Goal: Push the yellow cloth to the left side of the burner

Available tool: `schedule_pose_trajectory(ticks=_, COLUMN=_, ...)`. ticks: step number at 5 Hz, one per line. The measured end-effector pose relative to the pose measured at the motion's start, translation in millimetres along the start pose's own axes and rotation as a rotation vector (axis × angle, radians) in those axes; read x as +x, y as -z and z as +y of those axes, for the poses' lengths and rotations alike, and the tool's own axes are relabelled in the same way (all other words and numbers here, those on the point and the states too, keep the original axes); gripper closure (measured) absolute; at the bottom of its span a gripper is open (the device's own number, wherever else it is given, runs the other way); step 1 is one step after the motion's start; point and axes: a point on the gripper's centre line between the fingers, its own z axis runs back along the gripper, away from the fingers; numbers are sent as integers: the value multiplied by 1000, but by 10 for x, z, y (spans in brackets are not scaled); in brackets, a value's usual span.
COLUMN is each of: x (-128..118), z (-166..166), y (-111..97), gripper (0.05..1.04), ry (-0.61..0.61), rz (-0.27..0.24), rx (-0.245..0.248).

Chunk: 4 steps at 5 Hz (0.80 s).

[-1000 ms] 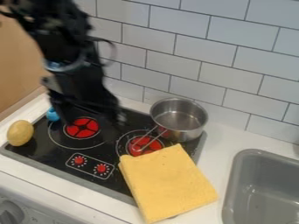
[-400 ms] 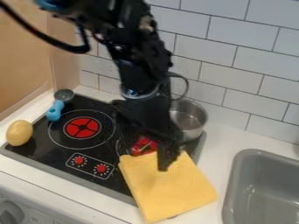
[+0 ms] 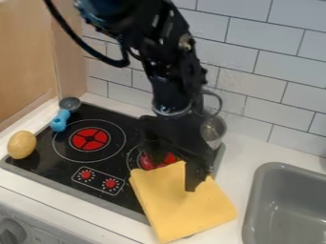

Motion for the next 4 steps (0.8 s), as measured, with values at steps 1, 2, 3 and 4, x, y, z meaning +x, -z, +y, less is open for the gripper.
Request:
schedule_pose_trajectory(ticks=1, x=90, z=-64, y=53, gripper=84, ry=35, rz=4, rx=-4)
schedule_pose_trajectory(ticks=2, x=87, z=-75, y=134, gripper=84, ry=47, rz=29, rx=-7)
schedule_pose_trajectory(ticks=3, x=84, z=-101, y=227, gripper=84, ry=47, rz=52, rx=-27)
schedule_pose_trajectory(ticks=4, x=68, z=-88, y=253, gripper=84, ry=44, rz=63, rx=-23)
